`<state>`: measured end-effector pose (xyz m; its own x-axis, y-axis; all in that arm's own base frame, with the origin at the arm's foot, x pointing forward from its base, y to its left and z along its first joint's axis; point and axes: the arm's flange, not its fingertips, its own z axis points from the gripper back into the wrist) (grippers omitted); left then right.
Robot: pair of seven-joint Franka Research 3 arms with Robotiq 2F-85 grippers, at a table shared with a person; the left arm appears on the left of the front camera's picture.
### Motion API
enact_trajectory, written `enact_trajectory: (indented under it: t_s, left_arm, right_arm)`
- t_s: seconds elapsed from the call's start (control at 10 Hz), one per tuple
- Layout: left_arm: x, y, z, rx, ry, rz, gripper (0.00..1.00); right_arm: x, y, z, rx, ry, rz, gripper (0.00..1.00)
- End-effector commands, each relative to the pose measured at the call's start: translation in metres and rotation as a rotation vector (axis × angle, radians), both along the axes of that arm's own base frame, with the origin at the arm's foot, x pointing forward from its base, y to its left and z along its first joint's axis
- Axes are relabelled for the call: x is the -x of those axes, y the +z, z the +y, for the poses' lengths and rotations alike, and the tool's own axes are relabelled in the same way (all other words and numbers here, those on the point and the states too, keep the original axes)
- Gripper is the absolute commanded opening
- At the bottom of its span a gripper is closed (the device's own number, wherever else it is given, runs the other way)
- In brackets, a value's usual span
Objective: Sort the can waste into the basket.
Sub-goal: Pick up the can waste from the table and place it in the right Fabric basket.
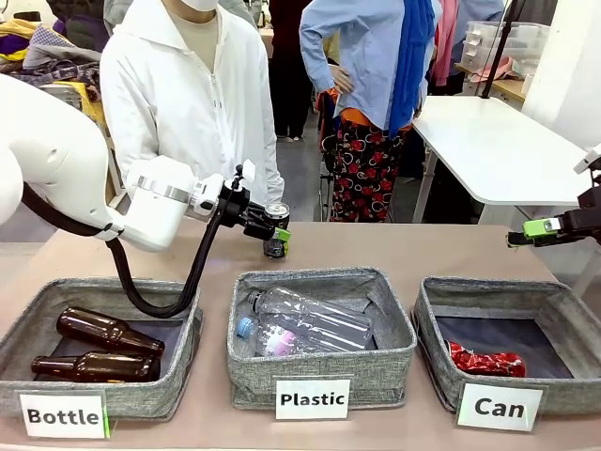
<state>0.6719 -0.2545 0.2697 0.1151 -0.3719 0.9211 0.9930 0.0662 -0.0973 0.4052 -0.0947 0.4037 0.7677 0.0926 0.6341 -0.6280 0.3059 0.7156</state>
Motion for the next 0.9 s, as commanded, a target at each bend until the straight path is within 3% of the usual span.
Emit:
enact_trajectory:
  t_s: [0.0, 0.1, 0.3, 0.6, 0.8]
  left_arm:
    - [-0.004, 0.001, 0.005, 0.069, -0.005, -0.014, 0.0]
    - [-0.003, 0.004, 0.008, 0.081, -0.006, -0.011, 0.13]
    - [0.003, 0.009, 0.012, 0.106, -0.022, -0.019, 0.0]
    - [0.016, 0.028, 0.024, 0.146, -0.032, -0.05, 0.0]
    - [0.047, 0.073, 0.052, 0.175, -0.044, -0.054, 0.0]
  right_arm:
    - [-0.001, 0.002, 0.0, -0.011, 0.0, -0.015, 1.0]
    - [-0.001, 0.002, 0.0, -0.011, 0.0, -0.015, 1.0]
    - [-0.001, 0.002, 0.0, -0.011, 0.0, -0.015, 1.0]
    - [-0.001, 0.002, 0.0, -0.011, 0.0, -0.015, 1.0]
    - [-0.001, 0.002, 0.0, -0.011, 0.0, -0.015, 1.0]
